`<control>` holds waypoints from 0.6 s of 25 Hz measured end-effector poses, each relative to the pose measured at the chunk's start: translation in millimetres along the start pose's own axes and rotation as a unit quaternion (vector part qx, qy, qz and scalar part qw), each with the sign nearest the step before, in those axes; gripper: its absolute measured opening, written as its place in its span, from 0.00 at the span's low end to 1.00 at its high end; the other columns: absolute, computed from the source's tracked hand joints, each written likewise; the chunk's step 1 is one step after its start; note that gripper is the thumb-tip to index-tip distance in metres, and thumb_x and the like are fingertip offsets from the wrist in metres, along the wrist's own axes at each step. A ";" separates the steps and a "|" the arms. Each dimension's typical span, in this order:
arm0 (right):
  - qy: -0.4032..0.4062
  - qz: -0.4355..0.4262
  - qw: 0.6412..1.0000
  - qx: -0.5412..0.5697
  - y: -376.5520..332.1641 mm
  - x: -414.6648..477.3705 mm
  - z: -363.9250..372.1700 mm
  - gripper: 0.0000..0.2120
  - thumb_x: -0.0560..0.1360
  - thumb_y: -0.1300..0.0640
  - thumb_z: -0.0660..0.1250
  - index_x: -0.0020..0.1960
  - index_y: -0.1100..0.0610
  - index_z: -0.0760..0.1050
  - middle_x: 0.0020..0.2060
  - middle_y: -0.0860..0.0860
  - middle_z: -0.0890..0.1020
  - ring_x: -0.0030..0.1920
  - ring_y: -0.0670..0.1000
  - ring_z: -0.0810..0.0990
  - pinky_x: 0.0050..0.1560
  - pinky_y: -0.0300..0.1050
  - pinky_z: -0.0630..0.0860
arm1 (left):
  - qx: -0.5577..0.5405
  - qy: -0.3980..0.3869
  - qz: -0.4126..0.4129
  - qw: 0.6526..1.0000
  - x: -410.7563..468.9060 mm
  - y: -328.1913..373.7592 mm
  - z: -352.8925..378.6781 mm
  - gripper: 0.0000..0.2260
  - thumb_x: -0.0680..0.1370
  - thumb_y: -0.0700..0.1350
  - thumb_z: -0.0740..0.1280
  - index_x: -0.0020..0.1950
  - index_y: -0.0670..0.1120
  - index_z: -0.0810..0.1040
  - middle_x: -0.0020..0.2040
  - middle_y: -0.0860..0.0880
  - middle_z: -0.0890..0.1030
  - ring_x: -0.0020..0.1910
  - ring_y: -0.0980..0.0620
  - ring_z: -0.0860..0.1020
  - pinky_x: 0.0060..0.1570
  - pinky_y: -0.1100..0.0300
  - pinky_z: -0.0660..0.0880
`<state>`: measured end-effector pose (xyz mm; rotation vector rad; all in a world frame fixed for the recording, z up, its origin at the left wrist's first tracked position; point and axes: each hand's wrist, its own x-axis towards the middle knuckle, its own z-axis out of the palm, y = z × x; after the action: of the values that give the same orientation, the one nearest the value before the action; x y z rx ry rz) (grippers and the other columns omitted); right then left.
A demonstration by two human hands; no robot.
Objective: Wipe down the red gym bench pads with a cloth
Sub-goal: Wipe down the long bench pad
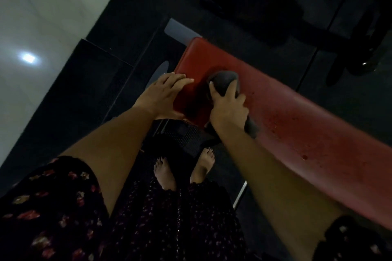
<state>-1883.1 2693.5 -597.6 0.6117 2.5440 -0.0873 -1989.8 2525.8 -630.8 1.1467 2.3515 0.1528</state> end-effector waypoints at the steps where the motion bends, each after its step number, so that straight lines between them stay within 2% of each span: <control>1: -0.002 -0.027 1.000 -0.012 0.7 -17.2 10.8 0.33 0.80 0.58 0.57 0.77 0.38 0.47 0.77 0.61 0.45 0.64 0.65 0.63 0.53 0.60 0.73 | 0.015 0.000 0.010 1.000 2.2 0.6 -3.7 0.51 0.64 0.68 0.73 0.79 0.53 0.51 0.77 0.49 0.57 0.76 0.43 0.54 0.74 0.42 0.59; 3: 0.036 -0.074 0.995 -0.050 8.7 -48.9 32.0 0.33 0.78 0.57 0.62 0.77 0.39 0.53 0.76 0.65 0.53 0.57 0.66 0.69 0.45 0.58 0.74 | 0.083 -0.013 0.045 0.995 6.2 1.9 -8.0 0.52 0.63 0.69 0.73 0.78 0.51 0.52 0.78 0.49 0.54 0.77 0.43 0.51 0.73 0.41 0.60; 5: 0.056 -0.112 0.988 -0.088 19.9 -73.4 44.9 0.32 0.72 0.56 0.70 0.73 0.41 0.65 0.70 0.66 0.67 0.47 0.65 0.76 0.36 0.55 0.75 | 0.149 -0.040 0.085 0.984 11.8 5.7 -10.4 0.55 0.63 0.71 0.71 0.80 0.49 0.47 0.80 0.48 0.47 0.78 0.43 0.44 0.75 0.41 0.54; 8: 0.068 -0.165 0.975 -0.130 44.5 -85.8 57.1 0.28 0.71 0.55 0.72 0.69 0.42 0.72 0.67 0.64 0.72 0.47 0.66 0.78 0.32 0.54 0.76 | 0.151 -0.075 0.097 0.981 18.6 15.8 -11.9 0.55 0.65 0.66 0.73 0.80 0.49 0.43 0.80 0.48 0.42 0.78 0.44 0.41 0.76 0.46 0.47; 10: 0.063 -0.155 0.981 -0.101 53.6 -73.8 44.9 0.31 0.70 0.54 0.73 0.70 0.40 0.70 0.70 0.65 0.68 0.49 0.67 0.76 0.35 0.57 0.76 | 0.146 -0.075 0.092 0.982 21.2 19.8 -14.4 0.55 0.65 0.62 0.76 0.80 0.48 0.46 0.80 0.48 0.46 0.79 0.44 0.45 0.75 0.47 0.50; 11: 0.054 -0.132 0.986 -0.090 56.3 -61.3 36.0 0.32 0.72 0.53 0.71 0.73 0.38 0.64 0.73 0.65 0.62 0.52 0.67 0.74 0.40 0.59 0.76 | 0.148 -0.074 0.089 0.982 21.6 21.6 -14.9 0.55 0.64 0.61 0.77 0.80 0.48 0.47 0.80 0.48 0.47 0.79 0.44 0.45 0.75 0.47 0.52; 13: 0.030 -0.098 0.991 -0.092 61.7 -28.4 16.0 0.28 0.80 0.53 0.58 0.76 0.36 0.54 0.76 0.62 0.51 0.59 0.66 0.69 0.49 0.59 0.75 | 0.153 -0.076 0.074 0.982 19.9 23.1 -13.3 0.55 0.64 0.61 0.77 0.80 0.49 0.47 0.80 0.49 0.46 0.79 0.45 0.45 0.75 0.49 0.52; 15: 0.041 -0.087 0.992 -0.086 64.6 7.9 -6.1 0.26 0.82 0.53 0.54 0.76 0.35 0.53 0.77 0.61 0.49 0.61 0.65 0.66 0.51 0.60 0.74 | 0.176 -0.084 0.071 0.978 20.5 22.3 -12.0 0.55 0.65 0.63 0.75 0.80 0.49 0.44 0.80 0.49 0.42 0.79 0.45 0.43 0.75 0.49 0.51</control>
<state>-1863.6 2755.7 -592.7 0.3328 2.6445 0.0986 -1990.5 2557.0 -621.6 1.4336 2.1991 -0.3119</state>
